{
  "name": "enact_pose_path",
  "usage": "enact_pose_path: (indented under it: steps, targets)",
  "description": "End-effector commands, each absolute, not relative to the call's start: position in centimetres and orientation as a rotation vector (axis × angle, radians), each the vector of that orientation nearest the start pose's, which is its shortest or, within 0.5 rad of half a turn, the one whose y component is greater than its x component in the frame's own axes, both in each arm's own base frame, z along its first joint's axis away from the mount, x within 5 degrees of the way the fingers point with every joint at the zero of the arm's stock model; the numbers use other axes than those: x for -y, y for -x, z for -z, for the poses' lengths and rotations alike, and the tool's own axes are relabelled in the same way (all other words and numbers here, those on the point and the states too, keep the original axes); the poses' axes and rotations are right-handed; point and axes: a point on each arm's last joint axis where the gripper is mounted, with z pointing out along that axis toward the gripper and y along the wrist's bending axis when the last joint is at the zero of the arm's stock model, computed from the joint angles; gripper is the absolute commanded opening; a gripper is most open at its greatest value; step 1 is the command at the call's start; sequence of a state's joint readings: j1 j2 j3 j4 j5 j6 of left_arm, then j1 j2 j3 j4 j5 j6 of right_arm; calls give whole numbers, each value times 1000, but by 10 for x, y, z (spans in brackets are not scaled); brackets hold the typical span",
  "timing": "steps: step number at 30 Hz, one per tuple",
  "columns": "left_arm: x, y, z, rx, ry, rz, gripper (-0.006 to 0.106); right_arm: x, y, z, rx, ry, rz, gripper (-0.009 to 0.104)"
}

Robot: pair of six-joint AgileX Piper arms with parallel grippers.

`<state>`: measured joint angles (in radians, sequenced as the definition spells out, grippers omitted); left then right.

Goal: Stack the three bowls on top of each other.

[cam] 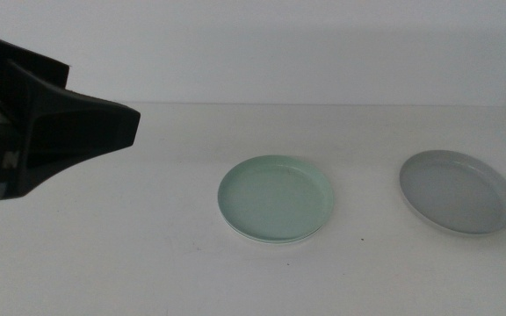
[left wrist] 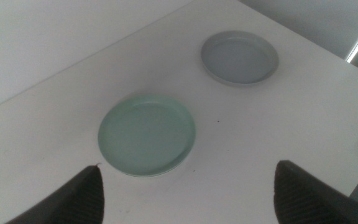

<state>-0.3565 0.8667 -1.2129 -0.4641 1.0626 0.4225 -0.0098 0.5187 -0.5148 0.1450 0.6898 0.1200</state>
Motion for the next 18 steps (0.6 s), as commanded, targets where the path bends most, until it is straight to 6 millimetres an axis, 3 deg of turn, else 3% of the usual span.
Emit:
enact_pose_path:
  steps: [1, 13, 18]
  targets:
    - [80, -112, -443, -1986, -792, 536, 94, -10, -100, -295, -2331, -187, -234, 87]
    - [80, -113, -443, -1986, -792, 530, 94, -11, -115, -293, -2406, -257, -273, 87]
    - [80, -113, -443, -1986, -792, 530, 94, -1, -153, -288, -2499, -286, -128, 85]
